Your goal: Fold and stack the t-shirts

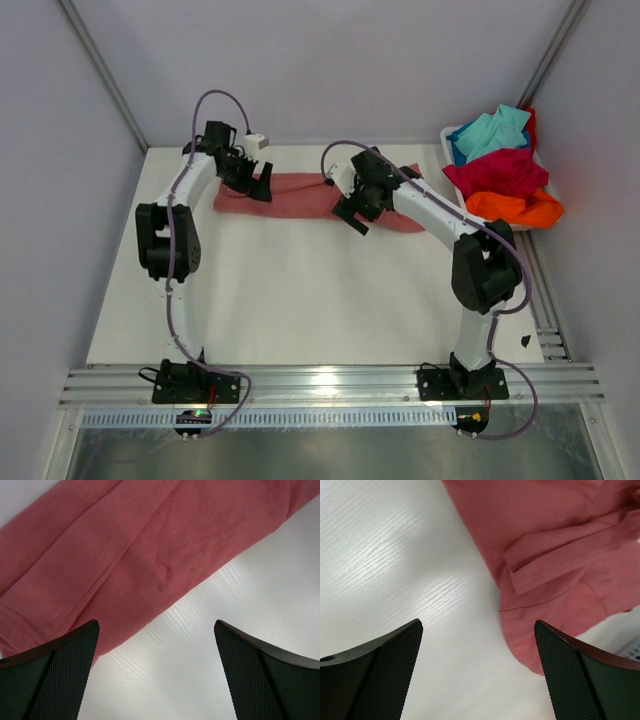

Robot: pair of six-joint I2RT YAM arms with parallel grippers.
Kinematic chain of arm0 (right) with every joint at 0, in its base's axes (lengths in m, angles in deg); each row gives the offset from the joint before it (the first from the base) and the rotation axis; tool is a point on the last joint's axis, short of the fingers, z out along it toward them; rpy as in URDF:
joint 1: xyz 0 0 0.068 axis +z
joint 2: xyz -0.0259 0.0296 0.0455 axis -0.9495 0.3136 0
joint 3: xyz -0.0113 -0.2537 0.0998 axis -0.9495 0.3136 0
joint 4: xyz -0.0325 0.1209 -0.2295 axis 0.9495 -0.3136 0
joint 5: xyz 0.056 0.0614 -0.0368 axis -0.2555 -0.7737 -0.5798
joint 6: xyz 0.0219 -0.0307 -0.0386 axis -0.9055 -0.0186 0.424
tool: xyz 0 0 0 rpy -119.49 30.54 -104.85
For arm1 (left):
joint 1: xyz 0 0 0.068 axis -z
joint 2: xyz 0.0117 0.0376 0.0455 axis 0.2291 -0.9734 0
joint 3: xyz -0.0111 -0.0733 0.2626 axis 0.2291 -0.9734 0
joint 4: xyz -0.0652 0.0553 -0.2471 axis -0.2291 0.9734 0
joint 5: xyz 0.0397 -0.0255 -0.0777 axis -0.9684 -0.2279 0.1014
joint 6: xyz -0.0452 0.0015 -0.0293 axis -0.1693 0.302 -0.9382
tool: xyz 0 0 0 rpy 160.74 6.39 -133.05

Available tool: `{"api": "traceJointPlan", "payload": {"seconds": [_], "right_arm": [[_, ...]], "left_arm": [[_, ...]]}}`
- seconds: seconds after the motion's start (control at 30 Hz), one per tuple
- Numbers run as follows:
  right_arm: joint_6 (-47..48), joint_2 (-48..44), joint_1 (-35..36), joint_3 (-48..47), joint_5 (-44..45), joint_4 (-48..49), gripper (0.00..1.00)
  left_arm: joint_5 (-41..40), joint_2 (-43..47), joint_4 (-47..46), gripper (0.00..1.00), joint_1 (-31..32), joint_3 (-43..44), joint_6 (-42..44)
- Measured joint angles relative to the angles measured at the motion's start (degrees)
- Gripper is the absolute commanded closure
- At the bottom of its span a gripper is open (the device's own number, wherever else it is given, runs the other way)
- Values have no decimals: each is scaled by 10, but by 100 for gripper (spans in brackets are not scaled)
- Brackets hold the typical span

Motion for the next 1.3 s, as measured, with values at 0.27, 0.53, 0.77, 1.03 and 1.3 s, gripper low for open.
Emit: {"api": "traceJointPlan", "payload": {"seconds": [0.27, 0.53, 0.77, 1.03, 1.3], "right_arm": [[-1, 90, 16, -68, -26, -27, 6], [-20, 149, 21, -120, 34, -22, 6], [-44, 204, 21, -145, 148, -11, 6], [-45, 219, 21, -128, 307, 44, 5], [-21, 219, 21, -109, 419, 104, 5]], "left_arm": [[-9, -62, 0, 1, 6, 50, -1], [-128, -88, 3, 1, 9, 78, -3], [-211, -88, 8, 1, 10, 70, 2], [-240, -87, 5, 1, 10, 20, 5], [-243, -87, 1, 1, 11, 19, 8]]}}
